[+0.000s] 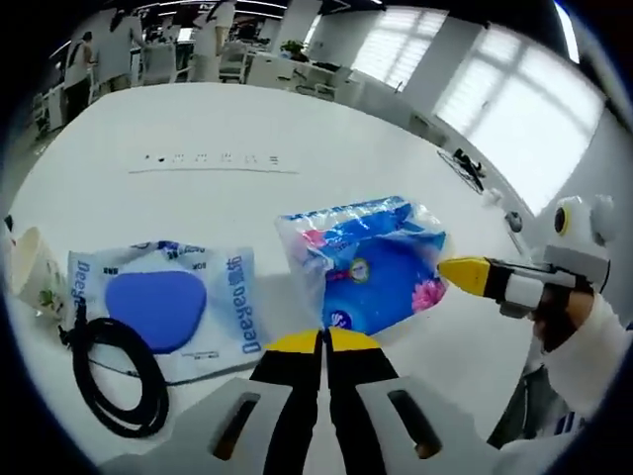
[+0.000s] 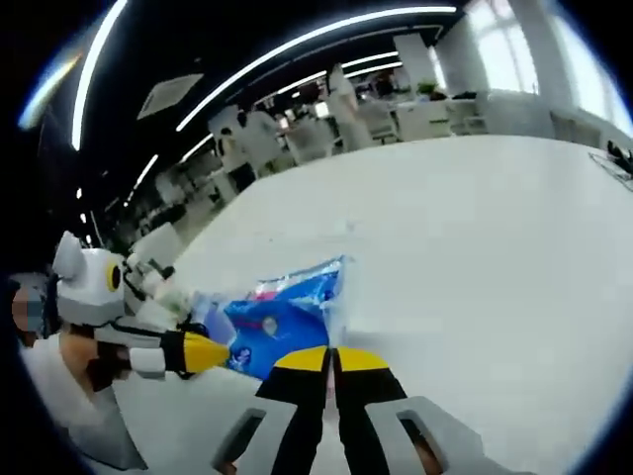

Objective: Arrange the tabletop items into an orderly group along one side of the table until the central work area is clear of visible clutter.

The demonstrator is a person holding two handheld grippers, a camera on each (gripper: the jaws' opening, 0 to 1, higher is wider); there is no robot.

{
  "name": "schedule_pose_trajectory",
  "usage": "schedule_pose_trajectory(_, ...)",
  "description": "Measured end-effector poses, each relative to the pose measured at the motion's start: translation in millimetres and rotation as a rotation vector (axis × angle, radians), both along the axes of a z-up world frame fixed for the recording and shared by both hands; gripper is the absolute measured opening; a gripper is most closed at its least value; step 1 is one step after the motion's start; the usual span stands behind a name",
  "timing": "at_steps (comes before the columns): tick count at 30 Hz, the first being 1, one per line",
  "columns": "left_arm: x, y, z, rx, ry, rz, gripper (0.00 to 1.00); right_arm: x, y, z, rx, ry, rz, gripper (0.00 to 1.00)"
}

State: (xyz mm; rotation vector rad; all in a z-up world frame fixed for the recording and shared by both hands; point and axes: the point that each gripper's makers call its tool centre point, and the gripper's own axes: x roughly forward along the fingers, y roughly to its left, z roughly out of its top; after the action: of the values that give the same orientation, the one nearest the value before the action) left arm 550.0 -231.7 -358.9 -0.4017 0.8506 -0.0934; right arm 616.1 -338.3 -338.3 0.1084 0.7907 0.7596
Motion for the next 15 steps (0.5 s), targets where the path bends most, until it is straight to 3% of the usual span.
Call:
schedule_pose_trajectory(9, 7.9, 9, -22.3, -0.023, 0.026, 0.066, 0.0, 2, 5, -36.9, -0.025, 0.052, 0.013, 0.0)
schedule_pose_trajectory(15, 8.5, 12, -29.7, -0.025, 0.041, 0.077, 0.0, 6, 8, -43.9, -0.024, 0.058, 0.029, 0.0)
